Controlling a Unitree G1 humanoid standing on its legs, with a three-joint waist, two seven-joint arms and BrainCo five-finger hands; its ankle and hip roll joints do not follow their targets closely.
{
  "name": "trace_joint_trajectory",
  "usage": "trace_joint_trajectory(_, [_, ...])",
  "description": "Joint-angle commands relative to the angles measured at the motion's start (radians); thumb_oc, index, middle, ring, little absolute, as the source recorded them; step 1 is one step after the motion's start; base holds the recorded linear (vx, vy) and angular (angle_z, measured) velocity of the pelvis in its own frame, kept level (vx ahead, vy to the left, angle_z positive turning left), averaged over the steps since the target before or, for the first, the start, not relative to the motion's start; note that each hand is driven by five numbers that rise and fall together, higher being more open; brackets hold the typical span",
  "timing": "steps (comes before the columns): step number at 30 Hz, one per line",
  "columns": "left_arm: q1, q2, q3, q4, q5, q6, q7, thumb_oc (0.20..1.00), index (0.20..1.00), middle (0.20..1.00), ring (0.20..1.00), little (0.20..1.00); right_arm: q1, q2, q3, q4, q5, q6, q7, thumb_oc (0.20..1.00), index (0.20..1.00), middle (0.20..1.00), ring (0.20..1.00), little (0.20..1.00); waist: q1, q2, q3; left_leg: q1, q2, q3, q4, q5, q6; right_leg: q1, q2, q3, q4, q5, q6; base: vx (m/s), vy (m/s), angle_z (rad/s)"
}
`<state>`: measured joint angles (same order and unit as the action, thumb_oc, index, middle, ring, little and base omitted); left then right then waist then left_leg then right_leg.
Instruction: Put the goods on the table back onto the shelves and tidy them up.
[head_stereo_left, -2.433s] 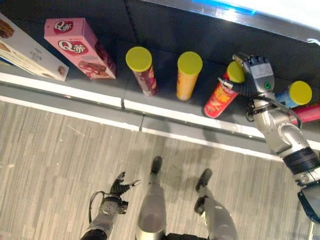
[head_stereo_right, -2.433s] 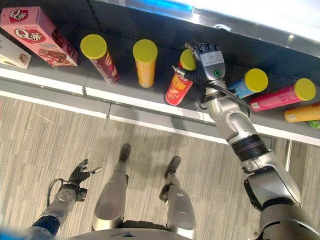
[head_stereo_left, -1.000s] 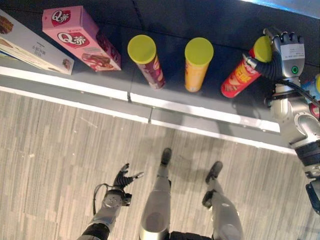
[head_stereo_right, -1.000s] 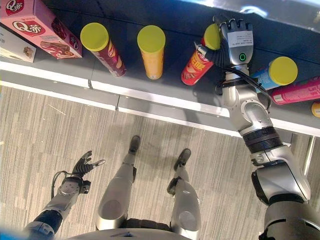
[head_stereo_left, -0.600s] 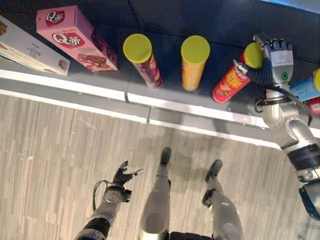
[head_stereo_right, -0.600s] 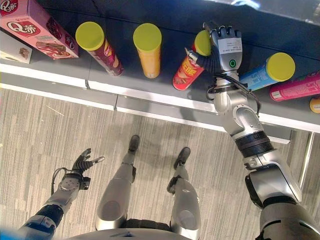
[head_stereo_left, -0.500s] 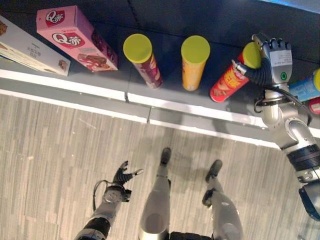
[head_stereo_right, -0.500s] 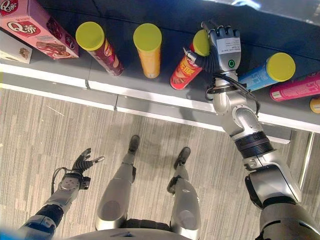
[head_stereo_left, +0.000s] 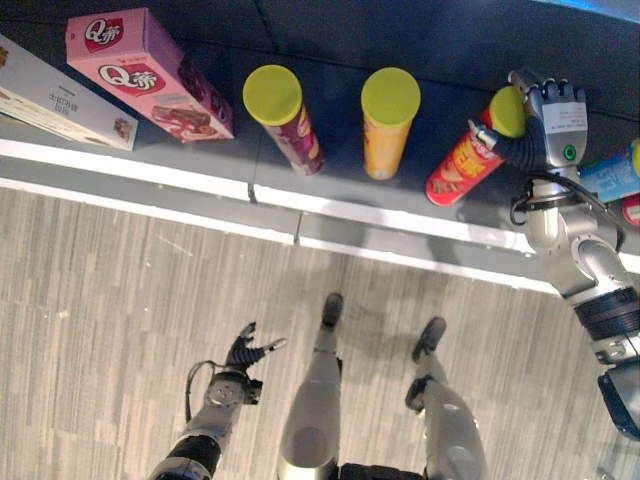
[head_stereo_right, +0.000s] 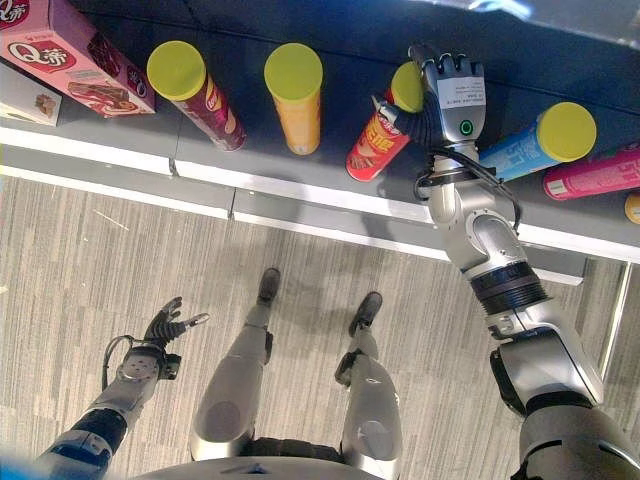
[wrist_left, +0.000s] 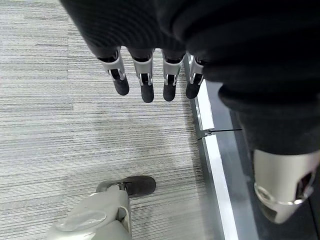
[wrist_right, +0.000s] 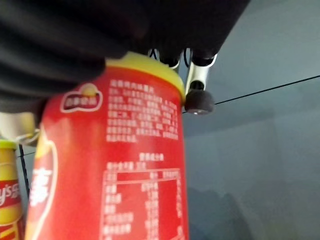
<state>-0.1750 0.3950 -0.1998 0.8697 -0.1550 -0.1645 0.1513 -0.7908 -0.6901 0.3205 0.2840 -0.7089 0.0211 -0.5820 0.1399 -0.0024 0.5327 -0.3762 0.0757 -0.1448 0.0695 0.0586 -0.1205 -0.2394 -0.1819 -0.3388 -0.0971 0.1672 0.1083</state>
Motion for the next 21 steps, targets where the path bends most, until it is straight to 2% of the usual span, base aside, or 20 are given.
trace_joint_trajectory(1, [-0.009,0.007,-0.034,0.041,-0.038,-0.007,0.016,1.000,1.000,1.000,1.000,1.000,-0.054,-0.053,0.023,-0.024,-0.022,-0.001,-0.021,0.200,0.200,0.200,0.200,0.200,-0.019,-0.015,-0.052,-0.007,0.011,0.032,0.048,-0.102,0.019,0.018,-0.121,0.029,0.072,-0.081,0.104,0.00,0.000,0.00])
trace_joint_trajectory(21, [-0.029,0.008,-0.035,0.051,-0.036,0.000,0.022,1.000,1.000,1.000,1.000,1.000,-0.060,-0.063,0.012,-0.029,-0.014,0.009,-0.025,0.200,0.200,0.200,0.200,0.200,-0.035,-0.021,-0.059,-0.004,0.012,0.038,0.049,-0.107,0.020,0.013,-0.120,0.038,0.072,-0.084,0.102,0.00,0.000,0.00])
